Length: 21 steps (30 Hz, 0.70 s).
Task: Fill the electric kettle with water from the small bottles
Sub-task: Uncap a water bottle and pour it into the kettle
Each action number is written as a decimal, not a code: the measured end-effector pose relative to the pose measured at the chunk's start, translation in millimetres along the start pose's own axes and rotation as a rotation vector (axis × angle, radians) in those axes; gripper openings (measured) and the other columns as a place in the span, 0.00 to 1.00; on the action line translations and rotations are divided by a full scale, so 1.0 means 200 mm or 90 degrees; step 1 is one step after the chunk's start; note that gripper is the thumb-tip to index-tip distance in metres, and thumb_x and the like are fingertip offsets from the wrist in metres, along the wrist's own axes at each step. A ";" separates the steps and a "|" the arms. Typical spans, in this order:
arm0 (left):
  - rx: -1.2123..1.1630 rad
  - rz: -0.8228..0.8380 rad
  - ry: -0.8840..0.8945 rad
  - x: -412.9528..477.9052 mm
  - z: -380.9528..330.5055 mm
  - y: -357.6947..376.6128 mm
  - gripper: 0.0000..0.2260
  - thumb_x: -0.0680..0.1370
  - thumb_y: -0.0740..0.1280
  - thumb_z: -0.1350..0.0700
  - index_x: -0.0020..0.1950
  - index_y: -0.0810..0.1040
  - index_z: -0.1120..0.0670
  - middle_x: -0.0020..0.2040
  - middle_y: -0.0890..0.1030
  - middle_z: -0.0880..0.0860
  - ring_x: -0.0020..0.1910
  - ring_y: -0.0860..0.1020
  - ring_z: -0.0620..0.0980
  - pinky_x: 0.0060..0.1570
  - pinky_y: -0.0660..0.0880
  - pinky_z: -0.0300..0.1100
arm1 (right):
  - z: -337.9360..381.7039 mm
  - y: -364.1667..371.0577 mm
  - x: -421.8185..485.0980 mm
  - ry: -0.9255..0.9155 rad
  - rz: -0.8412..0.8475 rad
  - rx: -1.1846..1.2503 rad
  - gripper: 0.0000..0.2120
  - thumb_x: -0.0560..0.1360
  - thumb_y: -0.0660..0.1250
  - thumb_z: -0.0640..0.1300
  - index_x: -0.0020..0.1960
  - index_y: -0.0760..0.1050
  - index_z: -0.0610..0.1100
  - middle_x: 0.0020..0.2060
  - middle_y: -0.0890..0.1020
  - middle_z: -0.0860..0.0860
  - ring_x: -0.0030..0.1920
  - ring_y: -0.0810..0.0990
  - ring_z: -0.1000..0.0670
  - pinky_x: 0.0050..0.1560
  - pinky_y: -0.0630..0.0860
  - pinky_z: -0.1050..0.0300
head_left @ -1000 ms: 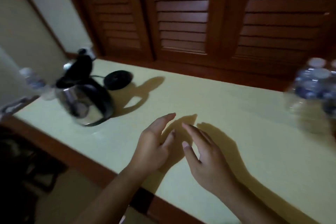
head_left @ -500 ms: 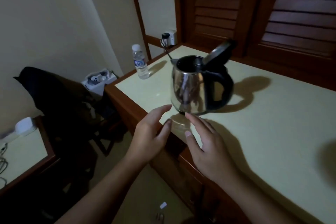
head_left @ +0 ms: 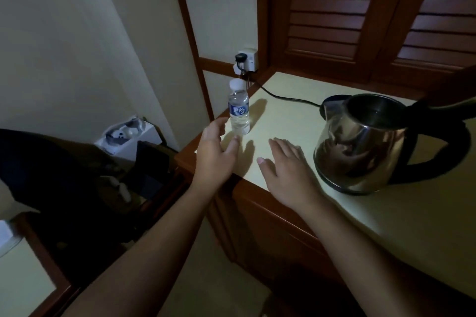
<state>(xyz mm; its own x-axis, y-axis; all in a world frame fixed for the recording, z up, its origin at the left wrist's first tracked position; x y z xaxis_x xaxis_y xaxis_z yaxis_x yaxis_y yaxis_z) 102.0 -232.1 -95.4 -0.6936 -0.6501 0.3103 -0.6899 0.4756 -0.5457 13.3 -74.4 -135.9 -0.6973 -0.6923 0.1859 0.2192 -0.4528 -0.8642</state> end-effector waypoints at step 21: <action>-0.170 0.140 0.081 0.16 -0.14 0.18 0.25 0.76 0.79 0.54 0.69 0.73 0.50 0.58 0.83 0.43 0.53 0.82 0.36 0.49 0.80 0.32 | 0.20 -0.50 0.00 -0.074 -0.239 0.171 0.23 0.80 0.67 0.51 0.72 0.72 0.44 0.64 0.79 0.49 0.59 0.78 0.54 0.60 0.75 0.61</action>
<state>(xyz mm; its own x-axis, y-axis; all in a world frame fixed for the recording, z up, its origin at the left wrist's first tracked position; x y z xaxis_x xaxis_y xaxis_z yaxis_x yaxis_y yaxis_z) 49.2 -218.9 -84.2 -0.8403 -0.4434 0.3118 -0.5390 0.7449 -0.3933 18.6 -52.0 -29.6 -0.6839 -0.5040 0.5274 0.1451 -0.8025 -0.5787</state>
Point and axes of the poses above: each hand's wrist, its own x-axis towards the middle knuckle, its own y-axis out of the palm, z = x × y, the point moved 10 cm from there along x, towards the middle knuckle
